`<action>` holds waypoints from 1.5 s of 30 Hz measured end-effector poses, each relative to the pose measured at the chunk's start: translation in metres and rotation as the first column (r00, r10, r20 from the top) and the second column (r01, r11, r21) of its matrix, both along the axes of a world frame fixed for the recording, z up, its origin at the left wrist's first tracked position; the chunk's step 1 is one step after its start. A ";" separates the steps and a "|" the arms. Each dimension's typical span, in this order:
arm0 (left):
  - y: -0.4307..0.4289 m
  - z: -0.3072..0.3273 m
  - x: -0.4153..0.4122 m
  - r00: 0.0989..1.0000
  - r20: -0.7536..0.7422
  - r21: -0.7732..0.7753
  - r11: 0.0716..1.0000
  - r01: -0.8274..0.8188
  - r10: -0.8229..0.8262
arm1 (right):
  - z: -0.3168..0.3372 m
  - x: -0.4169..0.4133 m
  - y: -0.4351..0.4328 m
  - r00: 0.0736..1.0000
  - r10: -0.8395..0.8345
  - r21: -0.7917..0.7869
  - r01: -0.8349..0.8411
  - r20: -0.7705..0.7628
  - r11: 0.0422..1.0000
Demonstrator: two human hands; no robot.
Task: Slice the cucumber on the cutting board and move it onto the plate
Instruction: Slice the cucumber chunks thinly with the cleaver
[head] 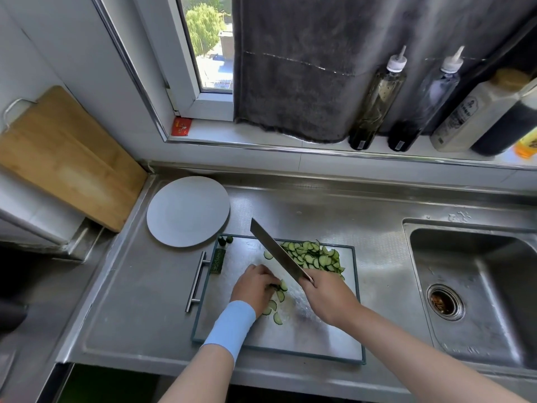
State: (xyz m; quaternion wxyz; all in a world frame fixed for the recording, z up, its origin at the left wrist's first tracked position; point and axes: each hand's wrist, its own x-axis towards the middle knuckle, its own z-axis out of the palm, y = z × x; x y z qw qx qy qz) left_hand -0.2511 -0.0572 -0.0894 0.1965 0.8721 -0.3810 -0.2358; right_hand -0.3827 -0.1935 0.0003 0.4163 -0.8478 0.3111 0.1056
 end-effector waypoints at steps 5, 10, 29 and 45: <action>-0.002 0.002 0.002 0.987 -0.090 -0.054 0.989 -0.139 0.134 | -0.003 -0.001 0.001 1.000 -0.015 0.000 0.015 -0.003 1.000; 0.010 0.002 0.007 0.975 -0.174 -0.053 0.987 -0.149 0.138 | 0.001 -0.001 0.003 1.000 -0.020 -0.005 0.020 0.000 1.000; 0.027 0.029 0.022 0.903 -0.391 0.101 0.983 -0.150 0.178 | 0.004 0.007 0.008 0.999 0.028 -0.050 -0.030 -0.033 0.998; 0.050 0.059 0.001 0.964 0.105 -0.570 0.809 -0.144 0.245 | 0.004 -0.009 0.016 0.904 0.406 -0.652 -0.390 -0.136 0.650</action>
